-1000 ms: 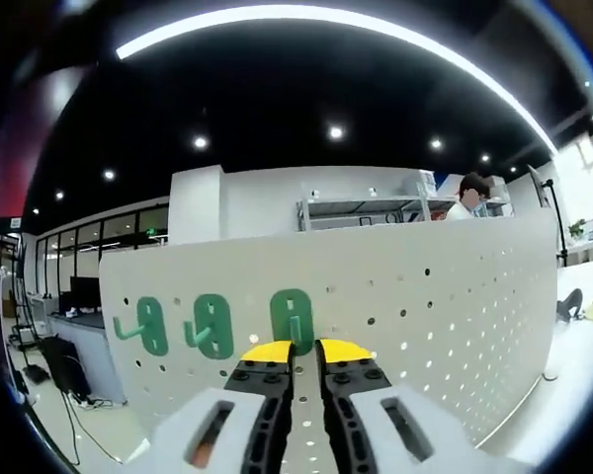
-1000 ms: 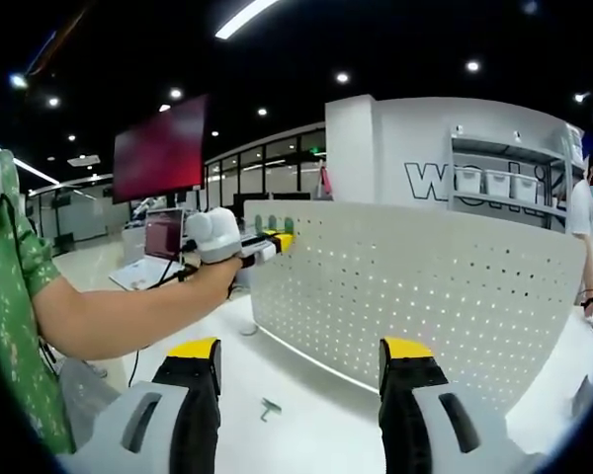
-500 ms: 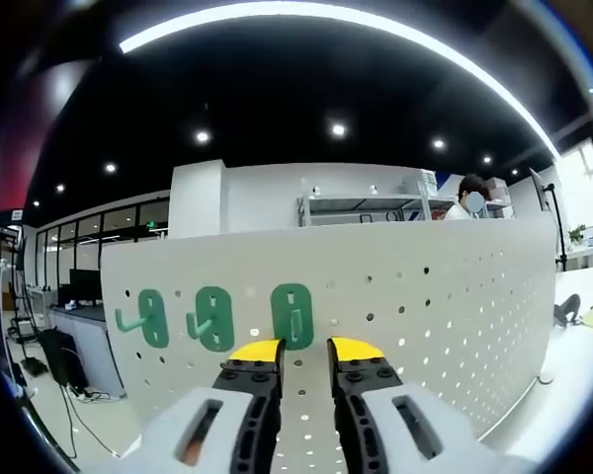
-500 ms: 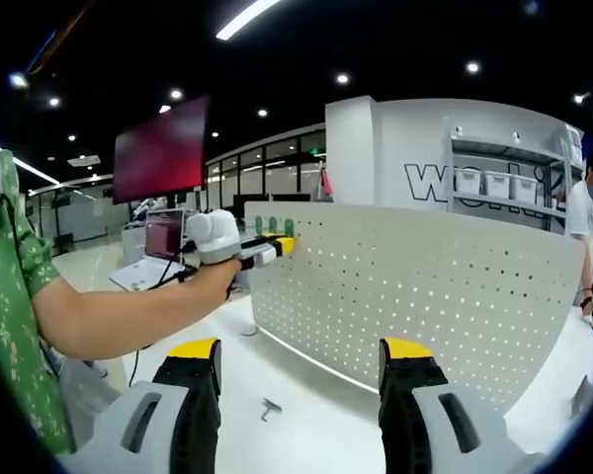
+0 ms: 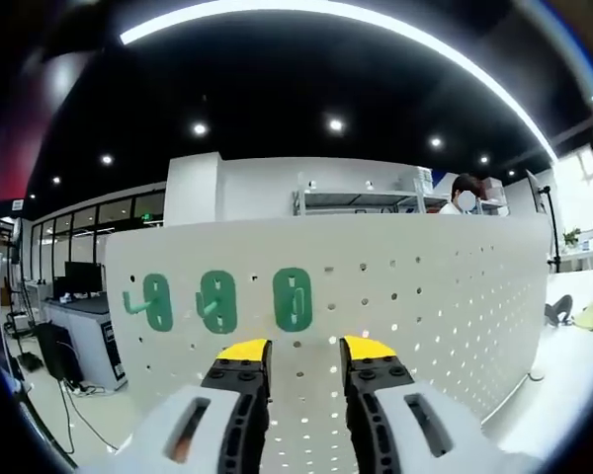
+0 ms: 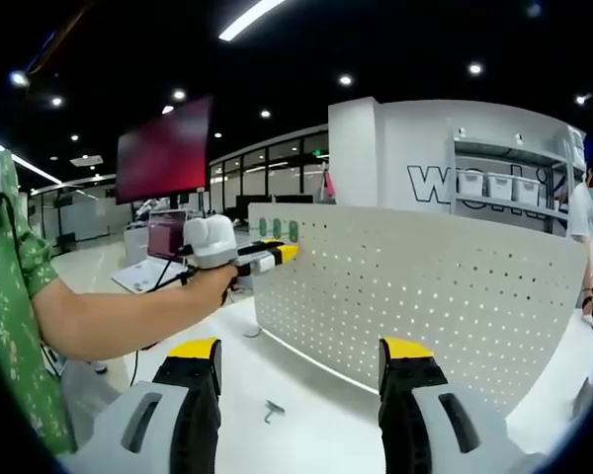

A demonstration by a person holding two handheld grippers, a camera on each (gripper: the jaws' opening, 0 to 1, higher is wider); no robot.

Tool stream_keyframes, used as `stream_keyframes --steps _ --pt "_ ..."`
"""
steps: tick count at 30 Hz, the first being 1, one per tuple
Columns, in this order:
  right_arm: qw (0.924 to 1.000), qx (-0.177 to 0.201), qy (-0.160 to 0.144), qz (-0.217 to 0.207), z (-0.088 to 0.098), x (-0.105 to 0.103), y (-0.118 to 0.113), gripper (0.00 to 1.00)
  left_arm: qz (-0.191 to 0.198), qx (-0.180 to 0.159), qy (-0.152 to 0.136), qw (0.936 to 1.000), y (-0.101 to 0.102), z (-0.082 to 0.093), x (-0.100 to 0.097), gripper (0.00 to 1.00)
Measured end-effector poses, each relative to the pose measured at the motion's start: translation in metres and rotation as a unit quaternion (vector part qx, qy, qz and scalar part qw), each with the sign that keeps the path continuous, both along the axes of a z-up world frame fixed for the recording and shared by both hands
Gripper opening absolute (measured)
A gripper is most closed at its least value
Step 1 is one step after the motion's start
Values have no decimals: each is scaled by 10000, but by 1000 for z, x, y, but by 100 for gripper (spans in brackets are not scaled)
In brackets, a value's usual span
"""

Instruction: Insert the hook assembly into the mounting plate slot until the hook locks in place.

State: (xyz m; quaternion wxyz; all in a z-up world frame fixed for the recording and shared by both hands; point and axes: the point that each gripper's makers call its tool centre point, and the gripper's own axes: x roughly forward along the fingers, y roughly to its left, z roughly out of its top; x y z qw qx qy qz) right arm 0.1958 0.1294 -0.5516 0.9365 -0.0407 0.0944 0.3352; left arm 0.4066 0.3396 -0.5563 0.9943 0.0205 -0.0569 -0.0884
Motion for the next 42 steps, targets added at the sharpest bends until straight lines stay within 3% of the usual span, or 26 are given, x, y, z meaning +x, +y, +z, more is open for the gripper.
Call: stream_keyframes --steps 14,42 --pt "10000 -9 -32 85 2 -7 9 66 -166 -11 201 9997 6 -9 -14 39" --pt "9999 -18 23 148 -5 -24 18 66 -869 -50 483 9950 -12 -12 -79 49"
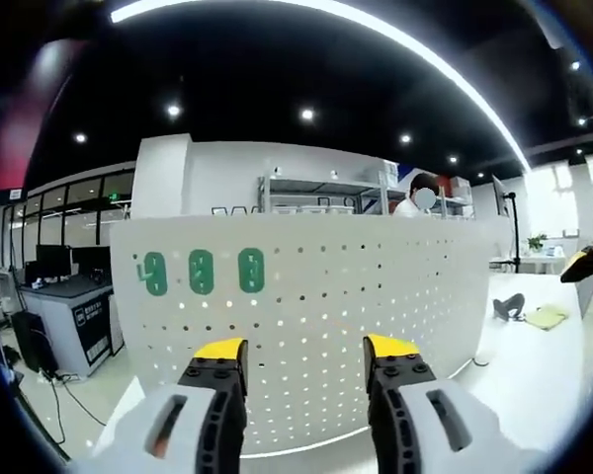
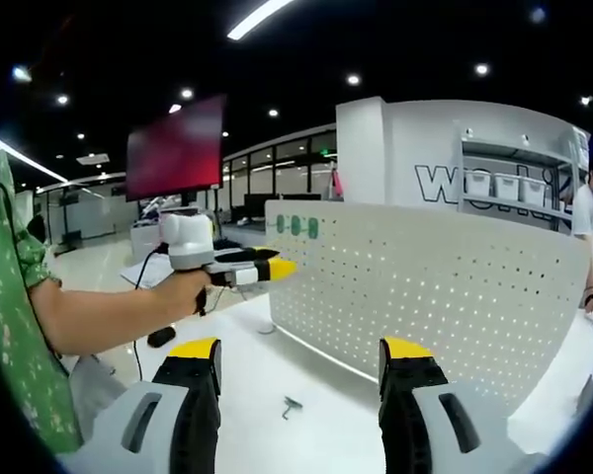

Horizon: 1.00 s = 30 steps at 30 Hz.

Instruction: Insert the hook assembly into the mounting plate slot until the hook locks in place.

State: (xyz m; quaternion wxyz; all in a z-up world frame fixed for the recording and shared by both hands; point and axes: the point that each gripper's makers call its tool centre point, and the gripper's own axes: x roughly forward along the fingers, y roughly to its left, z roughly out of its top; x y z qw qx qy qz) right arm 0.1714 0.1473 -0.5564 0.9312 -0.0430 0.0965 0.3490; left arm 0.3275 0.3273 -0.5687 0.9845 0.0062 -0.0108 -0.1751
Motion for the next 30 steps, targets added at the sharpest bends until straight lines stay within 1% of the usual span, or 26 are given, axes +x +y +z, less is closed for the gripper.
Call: stream_keyframes --steps 9,14,19,24,30 --pt "10000 -16 22 13 -2 -6 1 66 -230 -14 142 9996 -2 -5 -26 51" --pt "10000 -21 53 6 -5 -9 2 66 -375 12 244 9990 -4 -13 -41 51" --pt "10000 -41 64 0 -7 -11 2 66 -496 25 393 9980 -6 -26 -57 51" --pt "10000 -56 66 -34 -8 -13 0 66 -576 67 631 9963 -5 -49 -73 51" --pt "9999 -63 122 -42 -13 -15 0 66 -655 70 890 9939 -6 -70 -89 50"
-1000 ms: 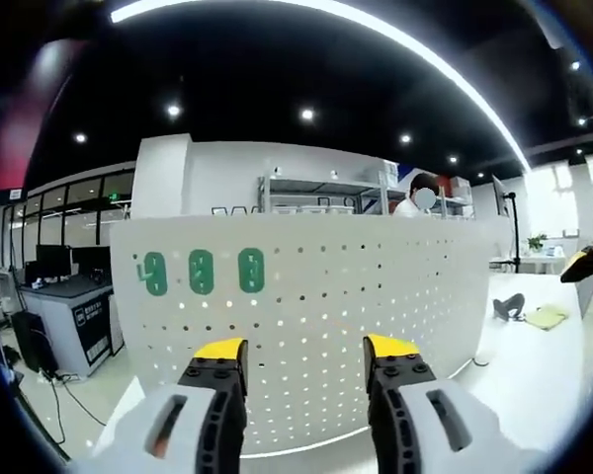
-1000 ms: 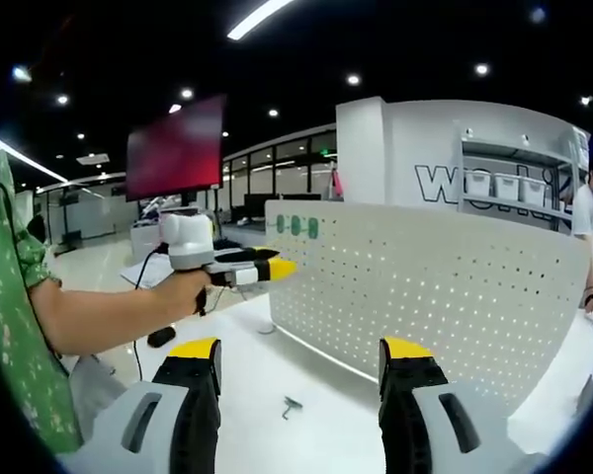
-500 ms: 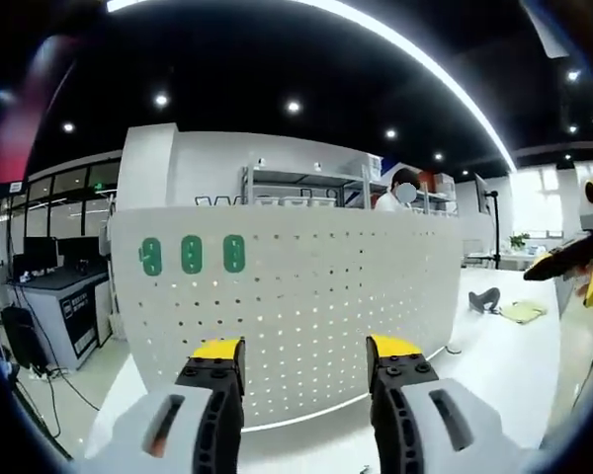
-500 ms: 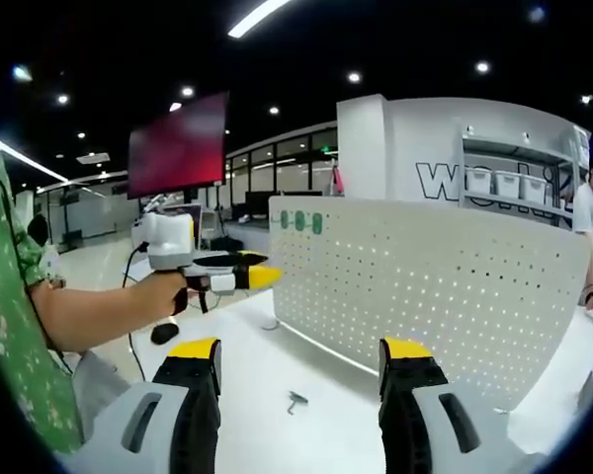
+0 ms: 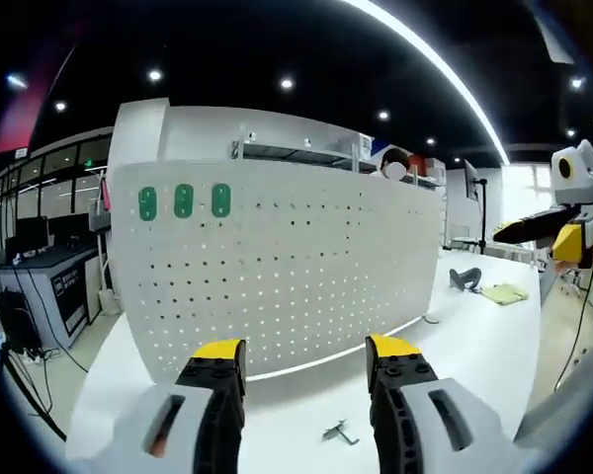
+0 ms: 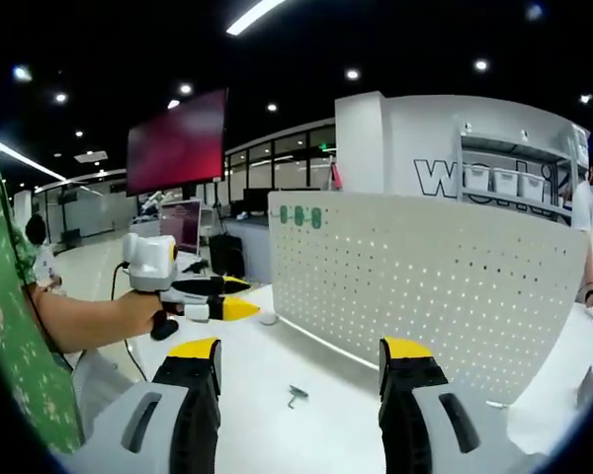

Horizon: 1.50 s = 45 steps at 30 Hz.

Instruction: Insert the hook assembly into the mounting plate slot until the hook locks in place.

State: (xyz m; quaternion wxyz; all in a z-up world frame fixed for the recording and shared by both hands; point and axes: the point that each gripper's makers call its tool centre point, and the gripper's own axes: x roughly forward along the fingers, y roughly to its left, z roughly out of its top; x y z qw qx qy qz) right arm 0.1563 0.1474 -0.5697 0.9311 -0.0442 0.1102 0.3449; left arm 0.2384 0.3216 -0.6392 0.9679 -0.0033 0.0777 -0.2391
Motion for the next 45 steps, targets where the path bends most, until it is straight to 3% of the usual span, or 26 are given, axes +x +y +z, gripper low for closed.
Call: stream_keyframes --steps 24,36,45 --pt "9994 -31 304 152 -27 -2 9 66 -243 198 723 9969 -9 -62 -44 49" --pt "9988 -73 453 179 -45 4 9 65 -279 167 859 9958 -13 -71 -47 48" --pt "9969 -201 706 280 -76 14 14 60 -416 194 913 9948 -21 -75 -50 47"
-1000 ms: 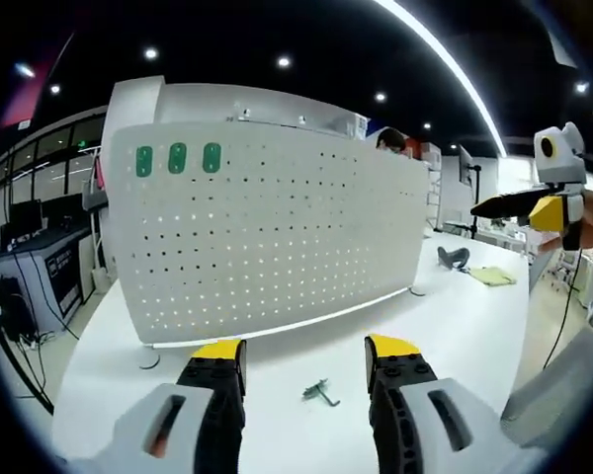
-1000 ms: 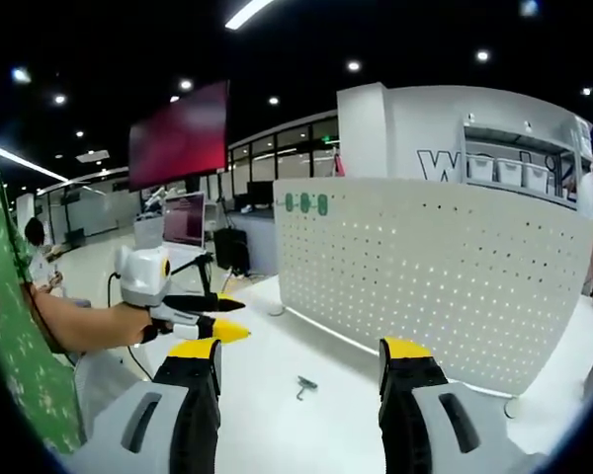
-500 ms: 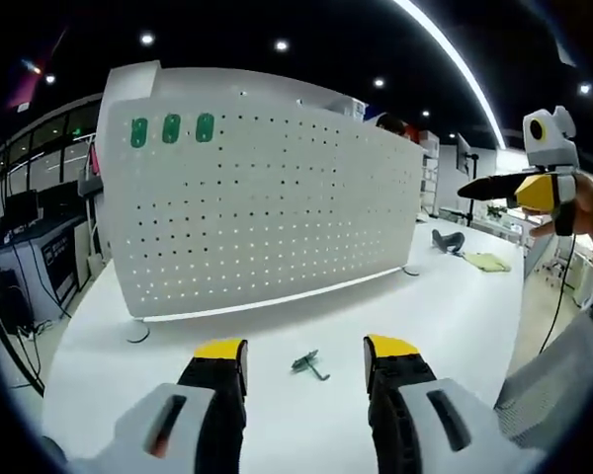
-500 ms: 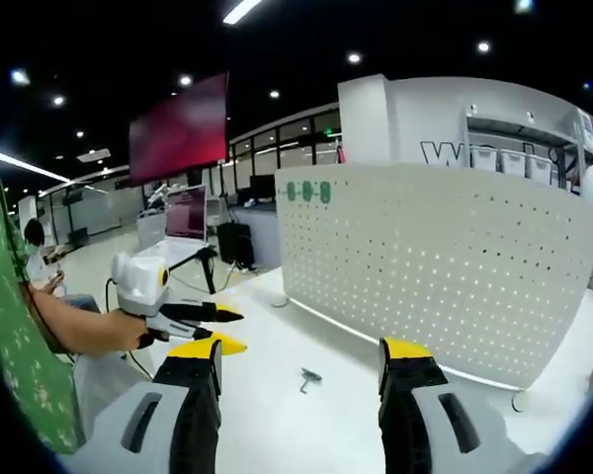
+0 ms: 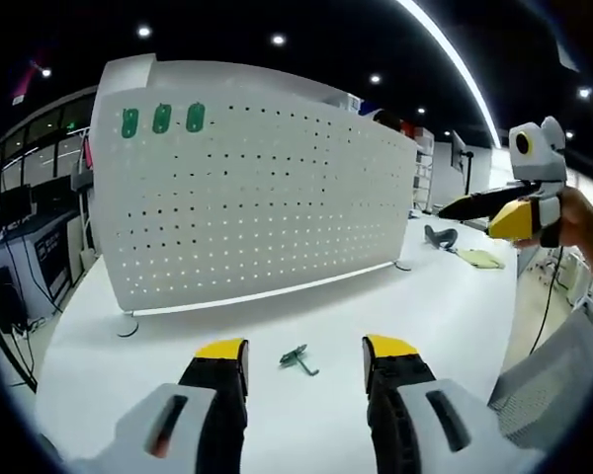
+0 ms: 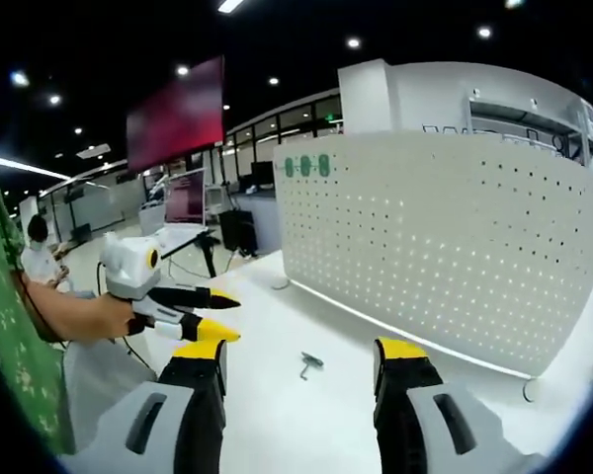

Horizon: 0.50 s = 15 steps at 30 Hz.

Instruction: Insert the hook assembly into the mounting plate slot until the hook locks in place.

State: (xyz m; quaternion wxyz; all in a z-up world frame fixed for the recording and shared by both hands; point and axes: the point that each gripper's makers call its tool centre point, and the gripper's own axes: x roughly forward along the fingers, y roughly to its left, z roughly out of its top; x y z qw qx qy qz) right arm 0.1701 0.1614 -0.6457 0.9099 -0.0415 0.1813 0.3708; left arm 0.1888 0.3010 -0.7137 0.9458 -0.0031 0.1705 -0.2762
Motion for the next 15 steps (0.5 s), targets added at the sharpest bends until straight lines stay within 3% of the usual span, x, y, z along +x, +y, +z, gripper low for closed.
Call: stream_keyframes --steps 9,15 --pt "9998 -73 115 148 -28 19 9 50 -26 -14 21 10000 -1 -1 0 47" --pt "9988 -184 395 232 -60 32 14 49 -93 15 54 9999 -4 -3 -2 47"
